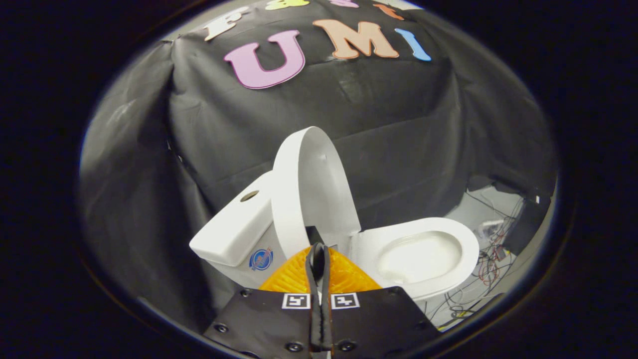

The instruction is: Open the toilet lid.

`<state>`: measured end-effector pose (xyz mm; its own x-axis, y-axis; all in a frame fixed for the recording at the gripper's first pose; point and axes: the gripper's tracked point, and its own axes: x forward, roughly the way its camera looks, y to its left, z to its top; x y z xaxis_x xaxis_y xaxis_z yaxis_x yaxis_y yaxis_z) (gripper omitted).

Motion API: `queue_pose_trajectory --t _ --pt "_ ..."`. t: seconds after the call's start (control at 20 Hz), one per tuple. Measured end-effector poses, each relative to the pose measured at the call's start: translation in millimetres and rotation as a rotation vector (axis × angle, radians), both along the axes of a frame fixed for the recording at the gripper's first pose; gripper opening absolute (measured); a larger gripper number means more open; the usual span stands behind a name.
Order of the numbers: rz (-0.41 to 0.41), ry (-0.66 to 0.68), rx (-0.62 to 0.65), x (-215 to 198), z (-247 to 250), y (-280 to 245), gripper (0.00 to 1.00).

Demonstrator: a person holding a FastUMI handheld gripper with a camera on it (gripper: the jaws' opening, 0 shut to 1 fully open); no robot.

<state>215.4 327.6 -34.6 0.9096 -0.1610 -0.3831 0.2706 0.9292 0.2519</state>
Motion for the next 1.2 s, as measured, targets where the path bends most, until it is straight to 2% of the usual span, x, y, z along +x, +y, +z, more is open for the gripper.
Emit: queue_pose_trajectory --t 0.45,0.8,1.0,1.05,1.15,1.2 --pt "0.098 -0.017 -0.076 12 3 26 0.03" --pt "0.119 -0.036 -0.082 18 2 37 0.06" --pt "0.139 -0.034 -0.084 23 1 44 0.09" --pt "0.141 -0.034 -0.085 24 1 45 0.15" --pt "0.142 -0.039 -0.071 25 1 47 0.14" --pt "0.145 -0.049 -0.064 26 2 50 0.17"
